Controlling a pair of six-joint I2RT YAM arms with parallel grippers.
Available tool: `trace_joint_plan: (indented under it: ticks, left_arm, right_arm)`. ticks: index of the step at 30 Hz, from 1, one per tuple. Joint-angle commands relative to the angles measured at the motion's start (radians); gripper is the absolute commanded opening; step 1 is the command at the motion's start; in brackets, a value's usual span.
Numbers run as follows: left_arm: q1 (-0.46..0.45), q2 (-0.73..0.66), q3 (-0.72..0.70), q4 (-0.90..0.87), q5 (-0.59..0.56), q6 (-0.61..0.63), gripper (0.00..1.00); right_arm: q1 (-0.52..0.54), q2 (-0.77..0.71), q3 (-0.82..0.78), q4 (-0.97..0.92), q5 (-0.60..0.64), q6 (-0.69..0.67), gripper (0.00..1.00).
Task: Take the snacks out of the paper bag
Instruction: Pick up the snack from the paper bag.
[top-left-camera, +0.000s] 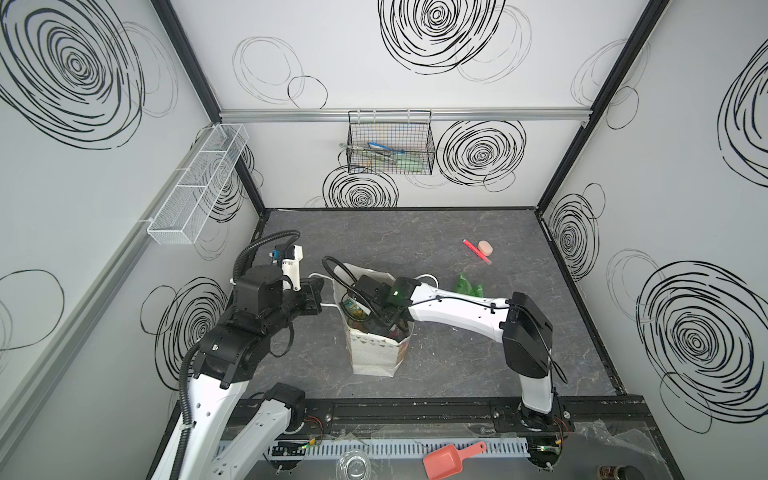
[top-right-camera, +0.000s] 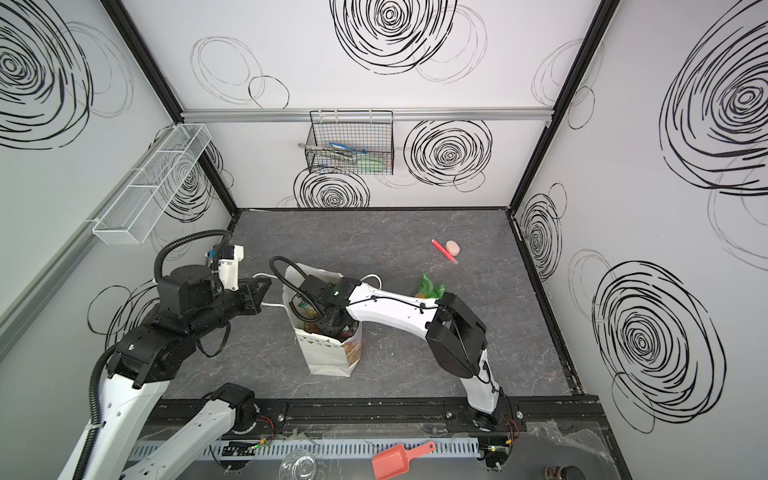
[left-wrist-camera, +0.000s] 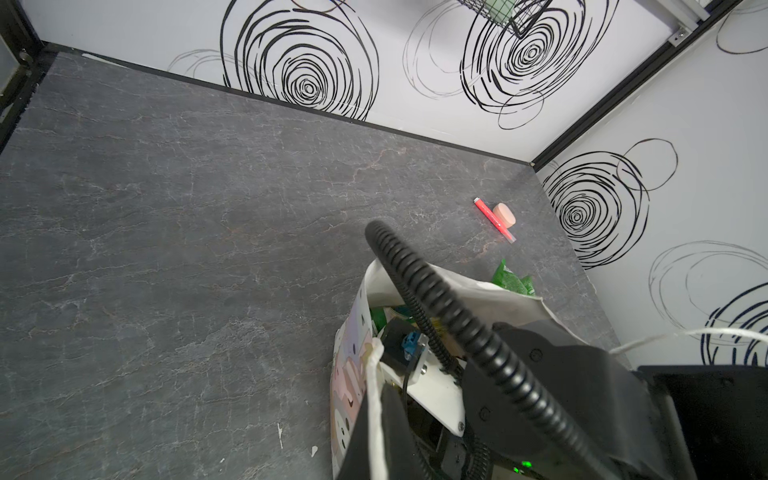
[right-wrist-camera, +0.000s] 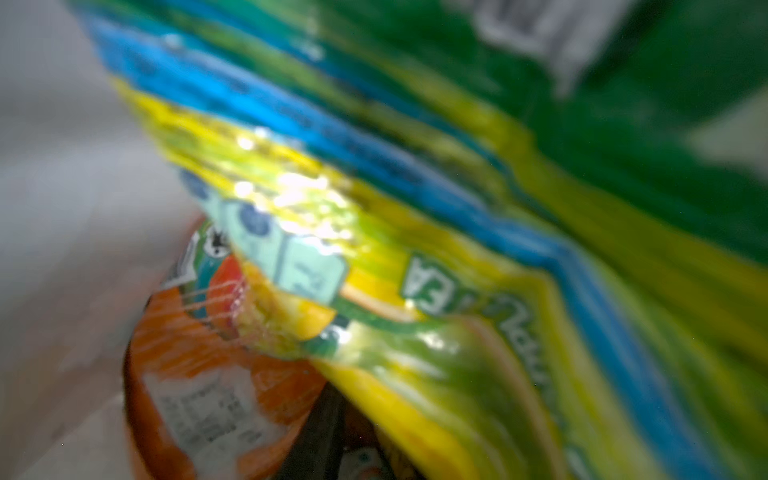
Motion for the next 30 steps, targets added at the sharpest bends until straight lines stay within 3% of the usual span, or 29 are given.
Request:
trace_joint_plan:
  ticks: [1, 6, 30]
  left_arm:
    - [0.009, -0.002, 0.006, 0.039, -0.001, 0.004, 0.0]
    - [0.008, -0.007, 0.006, 0.036, -0.009, 0.007, 0.0]
    - [0.008, -0.012, 0.005, 0.047, -0.009, 0.005, 0.0]
  right_arm:
    - [0.007, -0.007, 0.03, -0.082, -0.026, 0.003, 0.14]
    - [0.007, -0.04, 0.077, -0.09, -0.031, 0.006, 0.0]
    - [-0.034, -0.2, 0.202, -0.01, 0.031, 0.055, 0.0]
